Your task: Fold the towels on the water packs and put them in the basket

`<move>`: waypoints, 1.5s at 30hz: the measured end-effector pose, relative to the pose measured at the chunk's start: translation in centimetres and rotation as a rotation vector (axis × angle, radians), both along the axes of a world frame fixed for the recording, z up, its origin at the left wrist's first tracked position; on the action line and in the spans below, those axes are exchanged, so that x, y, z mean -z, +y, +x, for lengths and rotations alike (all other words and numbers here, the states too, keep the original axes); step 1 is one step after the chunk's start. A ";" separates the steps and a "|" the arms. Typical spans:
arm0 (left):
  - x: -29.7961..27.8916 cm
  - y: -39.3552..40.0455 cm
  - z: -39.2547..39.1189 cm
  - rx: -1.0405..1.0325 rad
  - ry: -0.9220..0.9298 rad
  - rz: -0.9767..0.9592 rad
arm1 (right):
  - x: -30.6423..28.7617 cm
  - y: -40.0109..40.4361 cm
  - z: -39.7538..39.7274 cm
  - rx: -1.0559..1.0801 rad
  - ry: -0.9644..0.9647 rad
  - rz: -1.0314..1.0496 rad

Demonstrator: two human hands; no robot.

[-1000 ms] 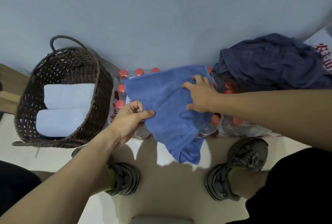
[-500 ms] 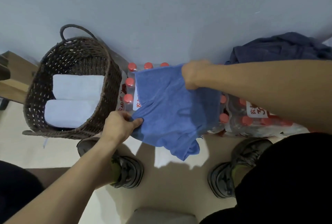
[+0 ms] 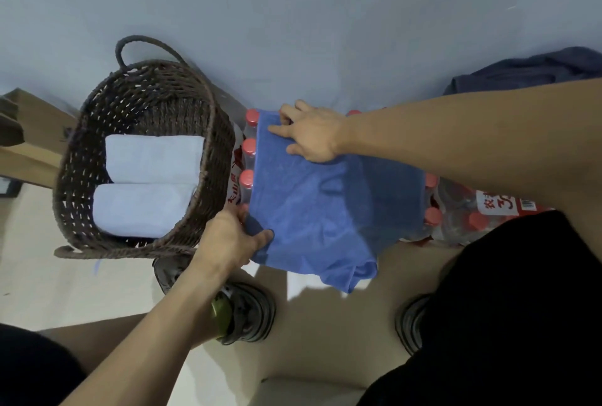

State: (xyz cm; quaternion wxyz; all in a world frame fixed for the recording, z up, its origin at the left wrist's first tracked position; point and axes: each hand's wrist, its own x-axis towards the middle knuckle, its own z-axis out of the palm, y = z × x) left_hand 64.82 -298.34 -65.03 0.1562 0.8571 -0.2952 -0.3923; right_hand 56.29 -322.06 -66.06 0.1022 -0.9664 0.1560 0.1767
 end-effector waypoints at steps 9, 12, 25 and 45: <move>-2.8 -3.5 -0.2 0.339 -0.414 -0.127 | -0.1 -0.5 -0.6 0.061 0.017 0.119; -1.2 -7.7 -0.7 0.444 -0.383 -0.411 | -0.4 -0.3 -2.5 0.101 -0.004 0.222; 5.6 -10.9 -0.7 0.595 -0.649 -0.276 | -1.9 -5.0 -15.0 0.948 -0.036 0.170; 5.8 -13.6 -0.3 0.491 -0.655 -0.283 | 2.7 1.6 -14.7 0.580 -0.038 -0.113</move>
